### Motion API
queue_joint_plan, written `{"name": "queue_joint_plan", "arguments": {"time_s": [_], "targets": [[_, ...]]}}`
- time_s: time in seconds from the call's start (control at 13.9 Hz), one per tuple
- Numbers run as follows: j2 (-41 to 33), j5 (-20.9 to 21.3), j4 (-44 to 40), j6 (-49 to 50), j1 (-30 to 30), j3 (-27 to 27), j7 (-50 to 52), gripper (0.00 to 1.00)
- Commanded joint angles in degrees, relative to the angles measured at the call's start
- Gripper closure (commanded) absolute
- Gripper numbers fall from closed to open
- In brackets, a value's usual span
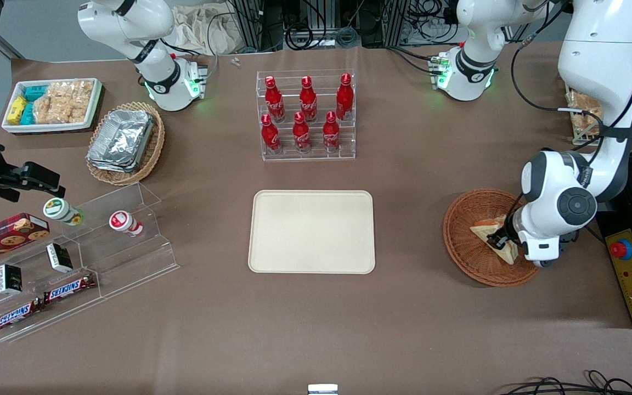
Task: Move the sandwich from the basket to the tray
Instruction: 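Lower the left gripper and close it on the sandwich's edge, then lift the sandwich out of the basket with the left gripper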
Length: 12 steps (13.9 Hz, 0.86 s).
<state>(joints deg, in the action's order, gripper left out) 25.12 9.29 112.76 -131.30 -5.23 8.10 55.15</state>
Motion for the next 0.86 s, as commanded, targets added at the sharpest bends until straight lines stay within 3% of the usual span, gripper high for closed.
{"name": "queue_joint_plan", "arguments": {"time_s": [0.0,0.14,0.5,0.79], "targets": [[0.55,3.01,-1.83,0.25,0.83,0.08,3.65,1.0],[-0.16,3.01,-5.68,6.19,0.83,0.25,3.3,1.0],[-0.07,2.75,-28.43,34.4,0.83,2.7,-2.58,1.0],[-0.51,3.01,-37.94,41.47,0.92,10.16,-5.57,1.0]]}}
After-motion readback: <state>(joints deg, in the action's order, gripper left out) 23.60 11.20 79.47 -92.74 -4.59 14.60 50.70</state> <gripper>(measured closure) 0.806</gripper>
